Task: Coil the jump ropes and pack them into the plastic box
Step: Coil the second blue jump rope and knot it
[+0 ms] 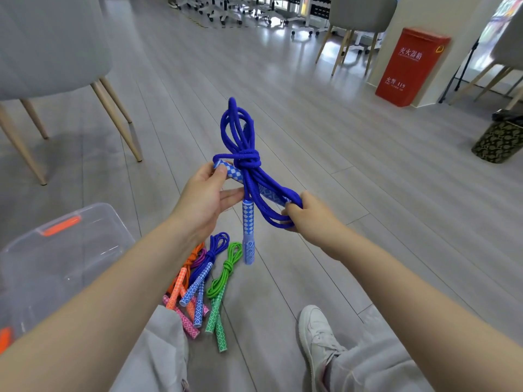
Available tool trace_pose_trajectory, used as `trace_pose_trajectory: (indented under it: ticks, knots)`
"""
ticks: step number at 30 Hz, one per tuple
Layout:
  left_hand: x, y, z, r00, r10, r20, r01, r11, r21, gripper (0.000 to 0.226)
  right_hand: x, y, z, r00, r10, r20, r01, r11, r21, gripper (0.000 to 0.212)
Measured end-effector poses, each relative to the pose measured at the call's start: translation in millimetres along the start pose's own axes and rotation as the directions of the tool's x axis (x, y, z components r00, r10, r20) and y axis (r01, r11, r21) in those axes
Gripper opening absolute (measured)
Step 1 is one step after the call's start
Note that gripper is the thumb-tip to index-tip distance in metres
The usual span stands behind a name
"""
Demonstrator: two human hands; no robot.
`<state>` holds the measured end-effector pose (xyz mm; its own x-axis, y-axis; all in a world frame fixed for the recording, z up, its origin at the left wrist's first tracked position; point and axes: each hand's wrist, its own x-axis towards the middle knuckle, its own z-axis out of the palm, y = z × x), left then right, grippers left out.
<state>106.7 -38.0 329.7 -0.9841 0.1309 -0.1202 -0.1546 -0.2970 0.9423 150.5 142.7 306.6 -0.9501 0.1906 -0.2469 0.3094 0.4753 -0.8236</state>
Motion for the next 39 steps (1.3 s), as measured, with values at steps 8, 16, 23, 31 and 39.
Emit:
trace_pose_trajectory:
  ticks: [8,16,23,31,39]
  knots:
    - [-1,-1,-2,0.996,0.0,-0.084,0.005,0.998,0.063,0.019,-6,-4,-7,0.991,-0.13,-0.011,0.123,0.959,-0.256,0.014]
    - [-1,1,-5,0.994,-0.043,-0.103,0.045,0.999,0.013,0.024,-13,-12,-13,0.977,0.027,0.212,-0.096,0.942,0.322,0.017]
    - [-1,3,-8,0.99,-0.046,-0.132,0.05,0.998,0.032,0.023,-12,-14,-23,0.923,0.142,0.358,-0.266,0.906,0.328,0.031]
    - [1,2,-10,0.993,-0.039,-0.115,0.047,0.997,0.064,0.023,-14,-8,-19,0.932,0.127,0.34,-0.169,0.981,0.096,0.038]
    - [3,9,-17,0.989,-0.046,-0.139,0.045,0.999,-0.016,0.022,-15,-12,-15,0.954,-0.033,0.297,-0.071,0.941,0.331,0.025]
